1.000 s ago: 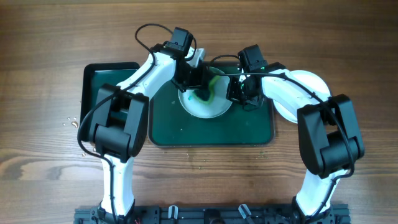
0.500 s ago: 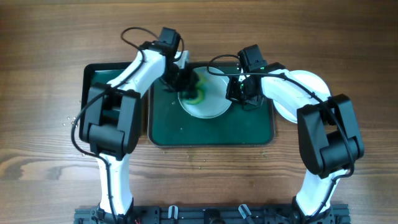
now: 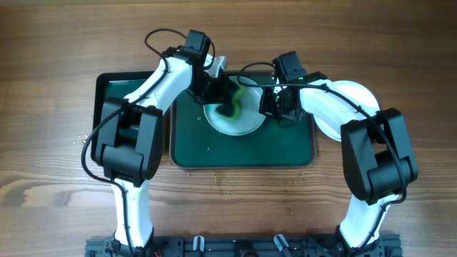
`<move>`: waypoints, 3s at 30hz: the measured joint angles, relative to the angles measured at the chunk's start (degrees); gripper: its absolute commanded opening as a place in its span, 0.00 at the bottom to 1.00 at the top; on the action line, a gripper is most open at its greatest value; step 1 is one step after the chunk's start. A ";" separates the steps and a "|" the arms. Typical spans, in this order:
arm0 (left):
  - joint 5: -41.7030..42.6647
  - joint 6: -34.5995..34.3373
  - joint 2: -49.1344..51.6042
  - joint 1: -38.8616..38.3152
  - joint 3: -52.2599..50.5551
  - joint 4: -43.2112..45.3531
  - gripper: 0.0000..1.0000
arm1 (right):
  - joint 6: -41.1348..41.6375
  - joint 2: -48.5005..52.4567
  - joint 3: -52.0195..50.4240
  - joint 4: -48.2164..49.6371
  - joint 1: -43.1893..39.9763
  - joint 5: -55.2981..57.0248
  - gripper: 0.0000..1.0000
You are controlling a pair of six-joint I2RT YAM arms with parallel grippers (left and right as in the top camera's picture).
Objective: Clean dirty plates on tray and stack at the side
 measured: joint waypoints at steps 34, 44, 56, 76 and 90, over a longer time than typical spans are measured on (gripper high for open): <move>-19.26 -10.14 -16.33 0.74 0.35 -10.80 0.04 | -7.61 -0.20 -0.02 -1.16 -0.11 -1.57 0.04; -21.49 -10.49 -23.43 2.67 1.36 -14.08 0.04 | -9.22 -13.38 -0.87 -10.21 1.44 10.62 0.04; -23.45 -10.71 -23.12 2.71 1.36 -14.29 0.04 | -7.30 -28.87 -0.87 -17.79 18.86 57.31 0.04; -23.61 -10.71 -23.12 2.71 1.36 -14.73 0.04 | -18.51 -28.87 -0.87 -12.26 30.18 96.48 0.04; -23.63 -10.71 -23.12 2.71 1.36 -14.91 0.04 | -10.40 -28.89 -0.87 -13.66 14.19 55.19 0.04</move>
